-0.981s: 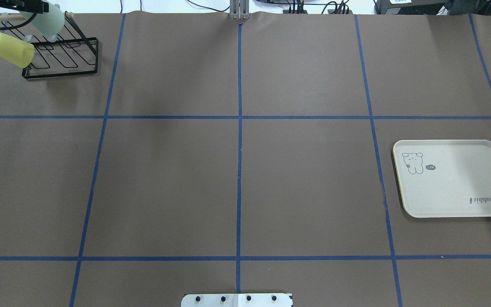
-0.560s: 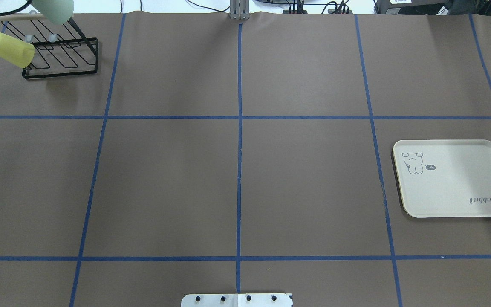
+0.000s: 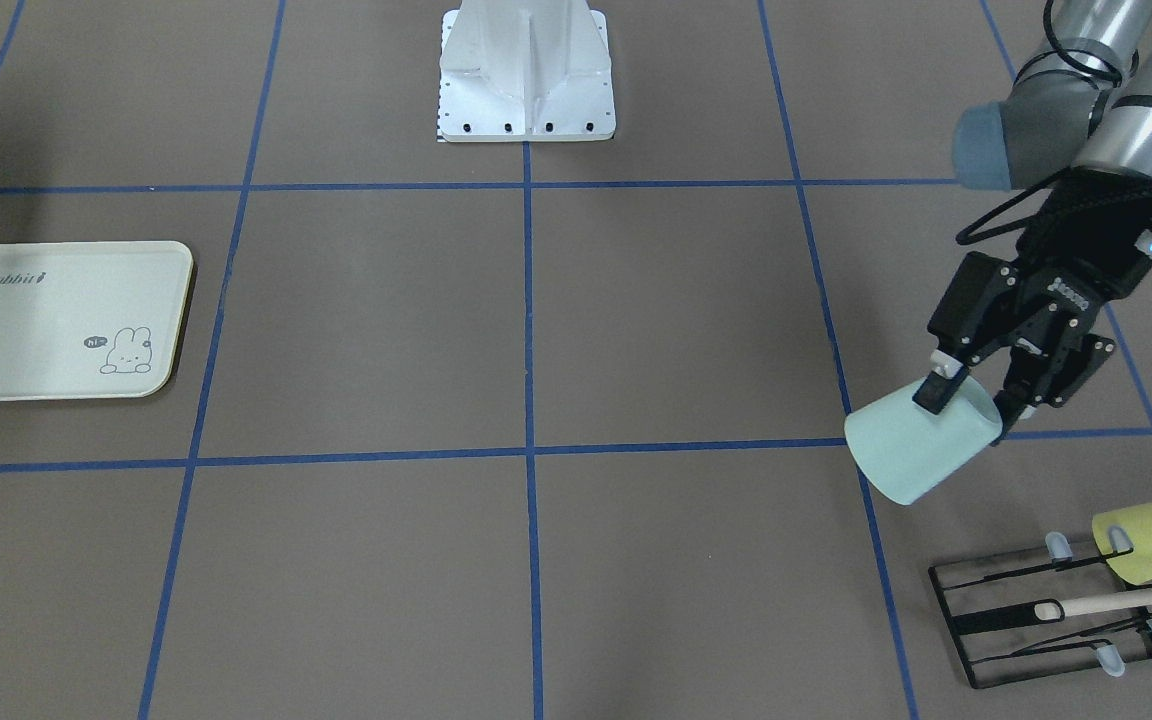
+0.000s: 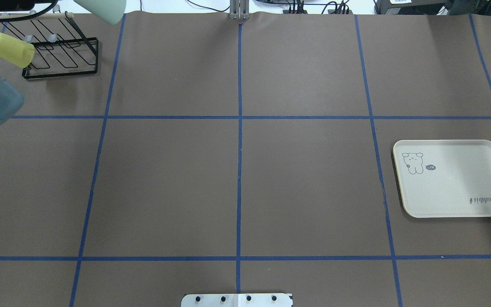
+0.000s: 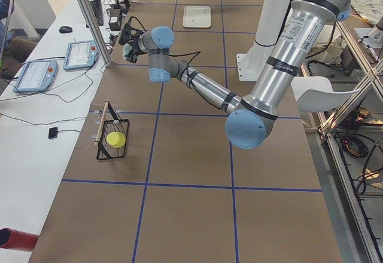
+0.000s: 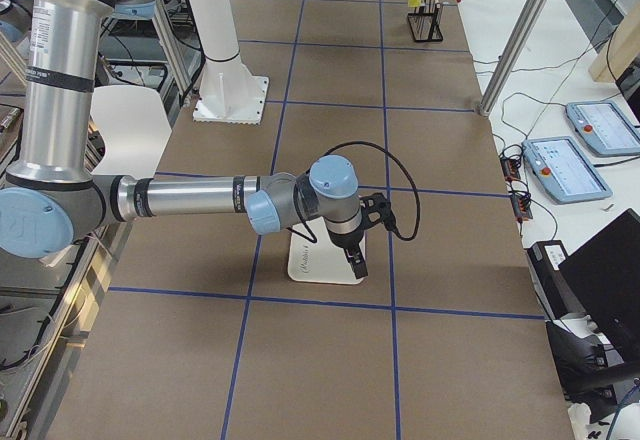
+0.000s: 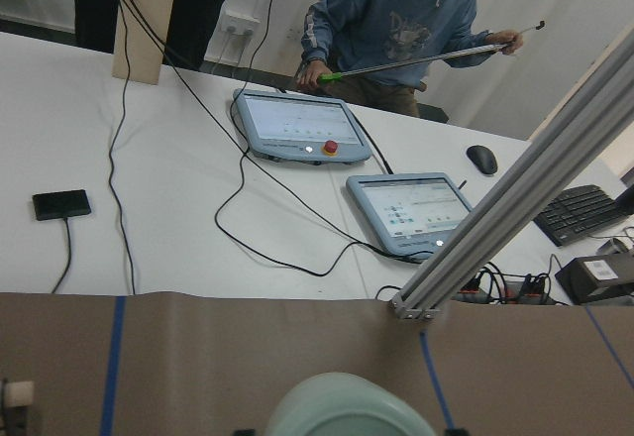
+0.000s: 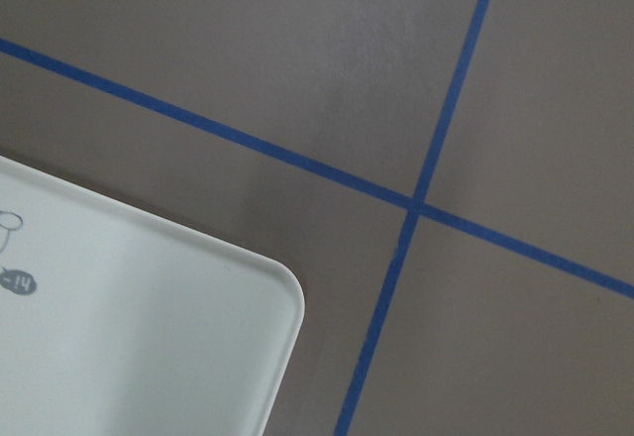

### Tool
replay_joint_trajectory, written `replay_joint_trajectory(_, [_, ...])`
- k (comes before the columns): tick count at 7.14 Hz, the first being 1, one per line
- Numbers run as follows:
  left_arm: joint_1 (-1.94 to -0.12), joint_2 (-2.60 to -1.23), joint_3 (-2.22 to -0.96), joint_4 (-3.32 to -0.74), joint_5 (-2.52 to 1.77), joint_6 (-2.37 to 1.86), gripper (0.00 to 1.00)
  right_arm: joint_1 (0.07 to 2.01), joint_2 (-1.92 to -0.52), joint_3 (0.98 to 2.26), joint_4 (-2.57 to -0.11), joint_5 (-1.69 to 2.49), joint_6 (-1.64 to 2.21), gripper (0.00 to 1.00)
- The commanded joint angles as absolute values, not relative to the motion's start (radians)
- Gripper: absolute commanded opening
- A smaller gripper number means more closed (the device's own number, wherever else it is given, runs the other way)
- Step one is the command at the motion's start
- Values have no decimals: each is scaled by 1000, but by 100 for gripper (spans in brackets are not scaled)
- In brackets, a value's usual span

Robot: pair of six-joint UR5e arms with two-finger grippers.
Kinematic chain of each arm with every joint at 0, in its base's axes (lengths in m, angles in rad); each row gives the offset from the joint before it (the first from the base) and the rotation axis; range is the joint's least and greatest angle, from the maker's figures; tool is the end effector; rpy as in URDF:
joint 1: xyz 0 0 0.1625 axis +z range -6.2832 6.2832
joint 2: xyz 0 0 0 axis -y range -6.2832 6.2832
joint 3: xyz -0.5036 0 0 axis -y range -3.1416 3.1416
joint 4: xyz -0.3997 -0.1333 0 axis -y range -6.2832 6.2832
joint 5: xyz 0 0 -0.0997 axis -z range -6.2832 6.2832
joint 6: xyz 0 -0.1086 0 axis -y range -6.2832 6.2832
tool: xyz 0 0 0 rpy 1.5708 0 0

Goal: Left arm grabs green cup and hands to right arm on tray

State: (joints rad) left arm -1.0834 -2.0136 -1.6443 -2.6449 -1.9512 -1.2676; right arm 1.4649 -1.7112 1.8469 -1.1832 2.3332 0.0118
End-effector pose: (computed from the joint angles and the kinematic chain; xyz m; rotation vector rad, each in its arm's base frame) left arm 0.2280 -0.6287 0.3186 0.7752 1.3966 -0.3058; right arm 0.0103 -0.4548 0.6253 0.4537 -0.7741 -0.2871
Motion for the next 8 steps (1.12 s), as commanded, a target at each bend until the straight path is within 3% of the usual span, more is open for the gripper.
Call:
replay_joint_trajectory(1, [-1016, -2046, -1683, -2756, -1951, -1457, 0, 1465, -1645, 1847, -977, 2497, 107, 99])
replay_joint_trajectory(5, [-905, -2101, -1697, -3000, -1944, -1713, 0, 1407, -1387, 1862, -943, 2688, 791, 98])
replay_joint_trajectory(8, [-845, -2172, -1697, -3010, -1928, -1759, 0, 1355, -1248, 1884, -898, 2677, 1151, 98])
